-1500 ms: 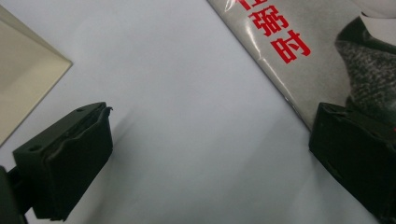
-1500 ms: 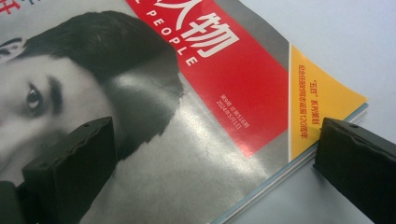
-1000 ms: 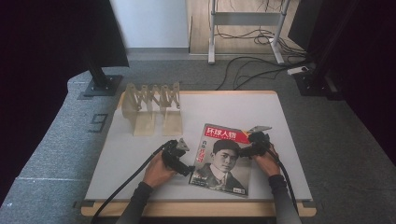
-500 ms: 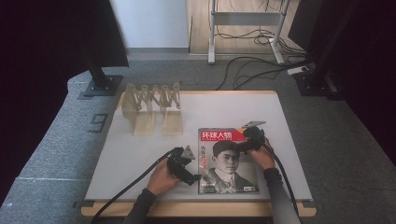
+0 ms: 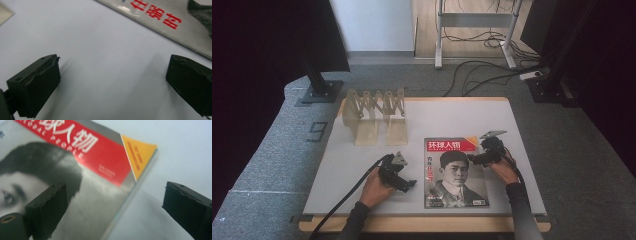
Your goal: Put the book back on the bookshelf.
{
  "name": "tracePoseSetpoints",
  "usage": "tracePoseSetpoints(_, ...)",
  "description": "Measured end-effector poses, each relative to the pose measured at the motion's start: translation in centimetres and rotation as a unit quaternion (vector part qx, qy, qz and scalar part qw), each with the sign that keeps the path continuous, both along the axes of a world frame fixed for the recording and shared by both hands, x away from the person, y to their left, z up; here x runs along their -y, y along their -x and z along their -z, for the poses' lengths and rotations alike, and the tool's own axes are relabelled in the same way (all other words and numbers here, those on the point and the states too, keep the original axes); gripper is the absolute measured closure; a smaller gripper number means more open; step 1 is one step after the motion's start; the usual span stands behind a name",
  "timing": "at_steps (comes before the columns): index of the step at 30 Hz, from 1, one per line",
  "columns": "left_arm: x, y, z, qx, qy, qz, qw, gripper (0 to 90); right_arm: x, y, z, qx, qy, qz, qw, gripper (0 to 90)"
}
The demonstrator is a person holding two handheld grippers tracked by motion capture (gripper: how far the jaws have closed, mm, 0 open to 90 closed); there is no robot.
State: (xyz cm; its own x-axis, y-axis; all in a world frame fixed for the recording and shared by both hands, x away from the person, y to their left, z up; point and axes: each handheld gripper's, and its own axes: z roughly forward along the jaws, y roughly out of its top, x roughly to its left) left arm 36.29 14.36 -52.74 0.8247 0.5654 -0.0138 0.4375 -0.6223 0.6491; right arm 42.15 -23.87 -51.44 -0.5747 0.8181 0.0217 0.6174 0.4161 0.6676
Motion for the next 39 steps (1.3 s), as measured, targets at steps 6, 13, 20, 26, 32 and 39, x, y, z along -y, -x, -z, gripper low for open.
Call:
tracePoseSetpoints(6,0.0,0.1,0.1,0.003,0.001,-0.003,1.0000,0.0,0.5,1.1,-0.3,-0.009,0.004,-0.019,0.9998,9.0)
tracePoseSetpoints(13,0.0,0.1,0.1,0.003,0.000,-0.002,1.0000,0.0,0.4,1.0,0.2,-0.018,-0.018,-0.024,0.9994,12.6)
tracePoseSetpoints(20,0.0,0.1,0.1,0.004,0.000,-0.002,1.0000,0.0,0.3,0.8,0.5,-0.027,-0.052,-0.022,0.9980,13.8)
tracePoseSetpoints(26,0.0,0.1,0.1,0.004,0.000,-0.002,1.0000,0.0,0.3,0.3,0.8,-0.035,-0.078,-0.009,0.9963,16.6)
tracePoseSetpoints(32,0.0,0.1,0.1,0.003,0.000,-0.002,1.0000,0.0,0.6,-0.2,1.0,-0.040,-0.121,0.013,0.9918,20.4)
tracePoseSetpoints(39,0.0,0.1,0.1,0.004,0.000,-0.002,1.0000,0.0,1.0,-0.3,1.0,-0.054,-0.158,0.036,0.9852,20.9)
